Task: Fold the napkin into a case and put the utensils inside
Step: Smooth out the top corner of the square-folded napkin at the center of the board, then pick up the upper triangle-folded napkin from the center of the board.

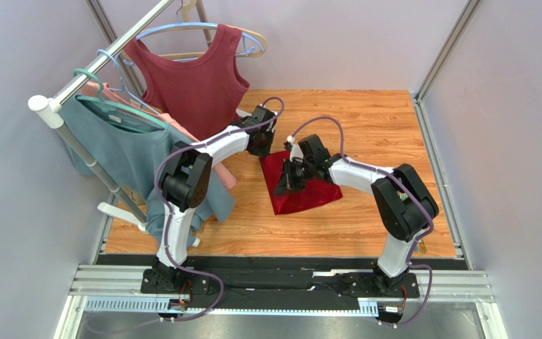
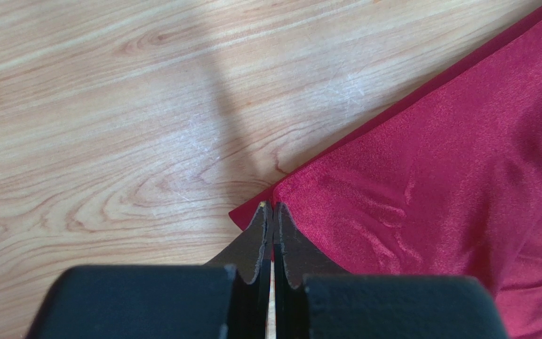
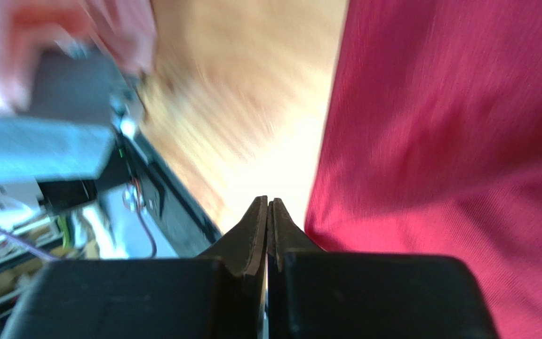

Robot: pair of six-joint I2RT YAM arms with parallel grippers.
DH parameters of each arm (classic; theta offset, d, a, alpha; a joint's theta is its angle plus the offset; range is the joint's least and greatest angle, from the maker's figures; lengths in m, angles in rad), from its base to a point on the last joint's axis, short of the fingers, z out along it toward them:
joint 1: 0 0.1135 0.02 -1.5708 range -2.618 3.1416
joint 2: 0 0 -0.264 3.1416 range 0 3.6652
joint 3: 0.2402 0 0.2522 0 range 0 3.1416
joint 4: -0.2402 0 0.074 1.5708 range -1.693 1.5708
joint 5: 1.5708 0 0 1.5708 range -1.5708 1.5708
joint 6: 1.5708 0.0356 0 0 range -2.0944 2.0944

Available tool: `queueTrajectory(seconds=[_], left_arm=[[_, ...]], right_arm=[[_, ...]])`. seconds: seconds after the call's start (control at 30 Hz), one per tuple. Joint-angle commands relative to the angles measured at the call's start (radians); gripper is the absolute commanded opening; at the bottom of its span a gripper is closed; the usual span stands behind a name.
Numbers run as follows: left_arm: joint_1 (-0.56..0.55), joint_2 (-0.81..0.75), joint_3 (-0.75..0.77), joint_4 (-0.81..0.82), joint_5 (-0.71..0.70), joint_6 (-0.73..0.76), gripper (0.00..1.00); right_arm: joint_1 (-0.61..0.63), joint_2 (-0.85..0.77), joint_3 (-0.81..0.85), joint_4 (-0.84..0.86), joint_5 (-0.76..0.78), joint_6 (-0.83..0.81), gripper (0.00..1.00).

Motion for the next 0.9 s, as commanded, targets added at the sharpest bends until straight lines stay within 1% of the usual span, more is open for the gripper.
queueTrajectory(seconds=[0.0,0.2,0.47,0.5,0.53,0.57,0.63,0.67,0.73,0.77,0.83,0.87], left_arm=[[0.008,-0.038,-0.014,0.016,-0.009,-0.005,0.0],[0.009,-0.031,-0.015,0.005,-0.028,-0.002,0.0],[0.009,-0.027,-0.006,0.001,-0.022,-0.004,0.0],[0.009,-0.028,0.003,-0.004,-0.02,-0.002,0.02],[0.009,-0.031,0.006,-0.01,-0.023,-0.002,0.05],[0.009,-0.034,0.008,-0.016,-0.026,-0.002,0.13],[0.009,-0.051,0.005,-0.024,-0.04,-0.008,0.23],[0.009,-0.057,0.003,-0.035,-0.051,-0.022,0.34],[0.009,-0.071,0.002,-0.05,-0.075,-0.033,0.42],[0.009,-0.074,0.003,-0.067,-0.08,-0.051,0.53],[0.009,-0.082,0.002,-0.081,-0.1,-0.076,0.71],[0.009,-0.084,0.002,-0.093,-0.11,-0.106,0.77]], right_arm=[[-0.025,0.071,0.126,-0.043,0.081,-0.021,0.01],[-0.026,0.186,0.224,-0.04,0.072,-0.018,0.0],[-0.028,0.278,0.227,-0.02,0.073,-0.019,0.0],[-0.029,0.289,0.226,-0.017,0.073,-0.021,0.0],[-0.029,0.296,0.224,-0.016,0.072,-0.022,0.0],[-0.031,0.301,0.226,-0.016,0.069,-0.021,0.0],[-0.032,0.306,0.224,-0.011,0.064,-0.019,0.0],[-0.032,0.307,0.223,-0.01,0.064,-0.021,0.0],[-0.032,0.306,0.221,-0.007,0.061,-0.022,0.0],[-0.034,0.307,0.221,-0.008,0.059,-0.022,0.0],[-0.034,0.306,0.22,-0.005,0.055,-0.022,0.0],[-0.032,0.307,0.218,-0.005,0.055,-0.019,0.0]])
